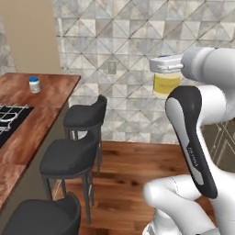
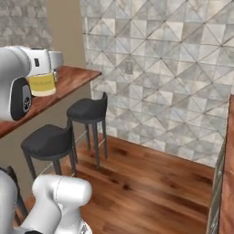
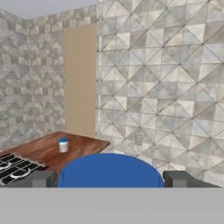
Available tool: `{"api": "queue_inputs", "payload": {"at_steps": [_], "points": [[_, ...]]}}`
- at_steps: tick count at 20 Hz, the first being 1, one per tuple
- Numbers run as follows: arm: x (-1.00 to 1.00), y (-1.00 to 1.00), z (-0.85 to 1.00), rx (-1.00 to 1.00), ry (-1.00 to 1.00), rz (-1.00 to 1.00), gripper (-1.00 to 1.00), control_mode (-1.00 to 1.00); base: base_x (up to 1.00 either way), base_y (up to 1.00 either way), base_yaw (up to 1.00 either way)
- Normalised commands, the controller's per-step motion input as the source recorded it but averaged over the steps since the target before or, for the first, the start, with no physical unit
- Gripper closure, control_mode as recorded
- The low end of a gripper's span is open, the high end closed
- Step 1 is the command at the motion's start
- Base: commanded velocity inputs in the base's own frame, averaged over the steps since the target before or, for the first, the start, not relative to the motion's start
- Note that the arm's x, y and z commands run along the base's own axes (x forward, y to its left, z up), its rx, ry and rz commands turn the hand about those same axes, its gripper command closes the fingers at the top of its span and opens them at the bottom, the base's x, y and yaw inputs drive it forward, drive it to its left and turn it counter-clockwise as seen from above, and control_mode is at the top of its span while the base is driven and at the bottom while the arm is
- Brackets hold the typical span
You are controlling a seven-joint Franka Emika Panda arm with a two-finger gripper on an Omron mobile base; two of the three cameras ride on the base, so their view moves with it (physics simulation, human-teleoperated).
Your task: The dining table condiment station is running low on mayonnaise. Refill the condiment station by opening the cabinet and taking the mayonnaise from the cabinet and placing it on the dining table.
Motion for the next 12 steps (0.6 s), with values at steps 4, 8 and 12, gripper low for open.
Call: {"api": "queue_inputs", "payload": {"at_steps": [4,8,12], "points": [[0.0,0.0,0.0,0.0,0.0,0.0,1.0,1.0,1.0,-0.49,0.45],[0.0,0.0,0.0,0.0,0.0,0.0,1.0,1.0,1.0,-0.38,0.45],[0.0,0.0,0.0,0.0,0.0,0.0,1.0,1.0,1.0,-0.36,0.44]]}}
